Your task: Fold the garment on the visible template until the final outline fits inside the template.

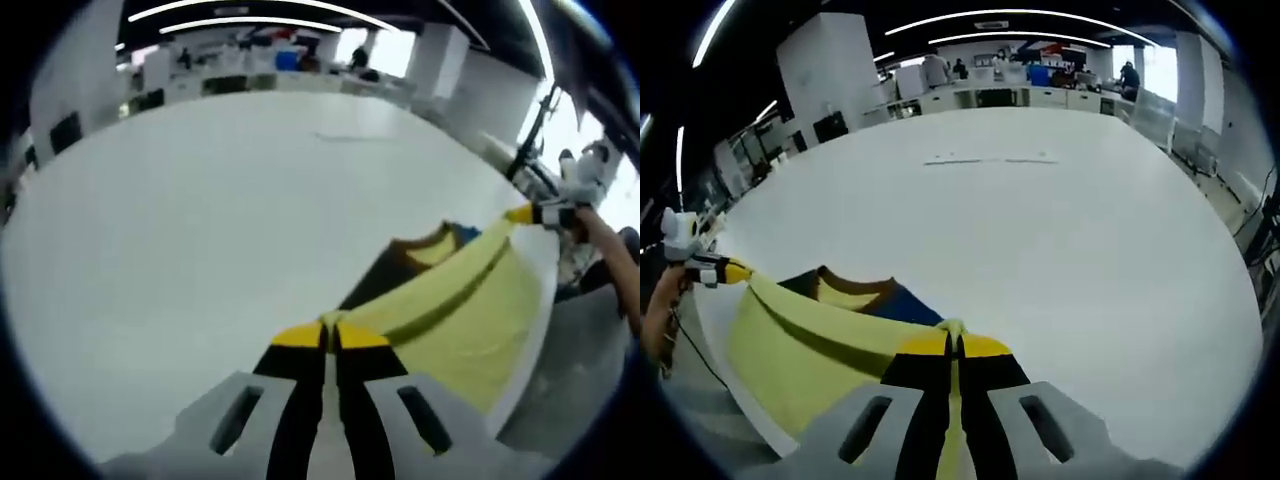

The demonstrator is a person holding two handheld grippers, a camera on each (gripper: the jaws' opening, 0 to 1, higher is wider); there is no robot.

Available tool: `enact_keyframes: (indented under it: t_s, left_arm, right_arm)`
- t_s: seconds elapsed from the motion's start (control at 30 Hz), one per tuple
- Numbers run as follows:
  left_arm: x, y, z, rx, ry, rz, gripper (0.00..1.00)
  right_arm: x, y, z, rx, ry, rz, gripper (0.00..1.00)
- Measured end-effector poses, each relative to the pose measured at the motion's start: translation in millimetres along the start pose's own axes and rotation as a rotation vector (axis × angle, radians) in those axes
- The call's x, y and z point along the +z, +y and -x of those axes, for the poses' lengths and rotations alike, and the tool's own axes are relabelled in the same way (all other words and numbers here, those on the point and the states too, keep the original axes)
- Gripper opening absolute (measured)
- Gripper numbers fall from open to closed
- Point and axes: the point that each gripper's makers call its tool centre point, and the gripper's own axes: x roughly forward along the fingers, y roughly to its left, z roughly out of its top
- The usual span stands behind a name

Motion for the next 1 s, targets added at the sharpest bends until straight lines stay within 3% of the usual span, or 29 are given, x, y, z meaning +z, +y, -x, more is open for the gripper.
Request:
enact_keyframes:
  t_s: [0.53,1.0]
  left_arm:
    - [-9.8,4.1,-14.2,0.004,0.039,0.018,0.00]
    - [-17.9,6.9,-21.7,0.025,0.028,0.018,0.00]
  right_arm:
    - [-12.2,-3.6,-18.3,0.019,0.017,-0.040,0.02]
    - [-21.6,-11.3,-35.5,0.005,-0.006,-0.037,0.03]
